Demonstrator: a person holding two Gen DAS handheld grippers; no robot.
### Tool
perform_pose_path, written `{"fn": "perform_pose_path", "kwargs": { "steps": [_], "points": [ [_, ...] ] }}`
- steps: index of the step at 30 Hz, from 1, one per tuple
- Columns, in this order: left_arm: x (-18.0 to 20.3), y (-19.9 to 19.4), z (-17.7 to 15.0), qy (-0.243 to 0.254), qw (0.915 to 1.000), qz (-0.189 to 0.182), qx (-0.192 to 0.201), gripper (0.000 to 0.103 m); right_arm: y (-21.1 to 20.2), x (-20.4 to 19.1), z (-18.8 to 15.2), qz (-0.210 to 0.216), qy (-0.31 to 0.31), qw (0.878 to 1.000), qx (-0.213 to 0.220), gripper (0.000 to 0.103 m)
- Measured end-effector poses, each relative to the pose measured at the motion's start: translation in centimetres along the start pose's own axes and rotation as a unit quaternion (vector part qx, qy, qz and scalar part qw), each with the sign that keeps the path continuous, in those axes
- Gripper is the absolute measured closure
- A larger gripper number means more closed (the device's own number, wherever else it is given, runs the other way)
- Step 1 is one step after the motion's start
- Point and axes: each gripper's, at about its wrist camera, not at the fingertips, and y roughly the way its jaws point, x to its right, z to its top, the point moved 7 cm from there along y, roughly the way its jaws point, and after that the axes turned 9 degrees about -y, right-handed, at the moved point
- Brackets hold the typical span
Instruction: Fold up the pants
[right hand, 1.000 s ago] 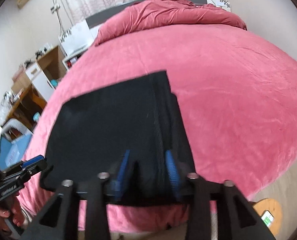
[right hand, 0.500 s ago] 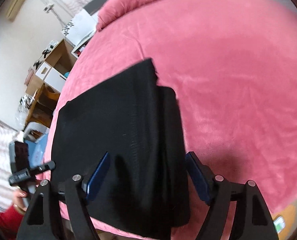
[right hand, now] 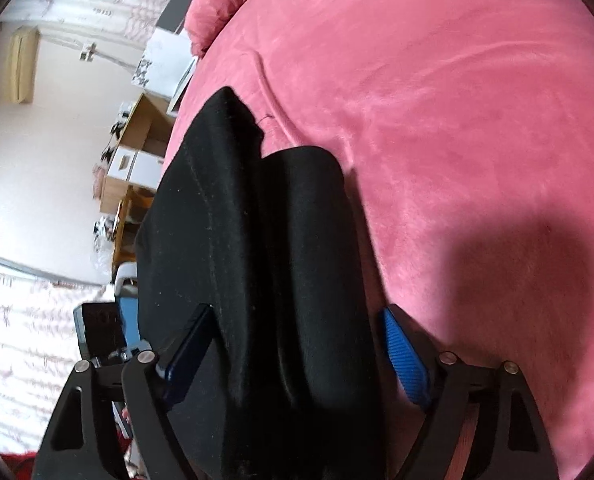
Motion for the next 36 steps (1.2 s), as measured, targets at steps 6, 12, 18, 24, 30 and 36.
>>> {"fn": "perform_pose_path", "kwargs": {
  "steps": [6, 12, 18, 24, 30, 36],
  "points": [
    [-0.3, 0.9, 1.0, -0.023, 0.9994, -0.026, -0.002, 0.027, 1.6, -1.2, 0.6, -0.001, -0.022, 1.0, 0.001, 0.017],
    [1.7, 0.2, -0.1, -0.007, 0.9996, -0.026, -0.002, 0.055, 1.4, -3.9, 1.1, -0.006, -0.072, 0.997, 0.018, 0.045],
    [5.0, -2.8, 0.6, 0.069, 0.9975, 0.0, 0.015, 0.065, -0.2, -7.6, 3.1, 0.003, -0.131, 0.99, 0.06, 0.054],
    [7.4, -6.7, 5.6, 0.11, 0.9912, 0.015, 0.071, 0.065, 0.0, -11.0, 9.5, 0.018, -0.144, 0.982, 0.121, 0.054],
    [7.4, -9.4, 12.9, 0.12, 0.9858, 0.04, 0.111, 0.065, 2.6, -13.0, 17.0, 0.024, -0.142, 0.979, 0.142, 0.054],
    [4.9, -8.1, 16.5, 0.111, 0.9839, 0.079, 0.115, 0.063, 6.9, -10.9, 20.4, 0.011, -0.114, 0.986, 0.119, 0.054]
  ]
}}
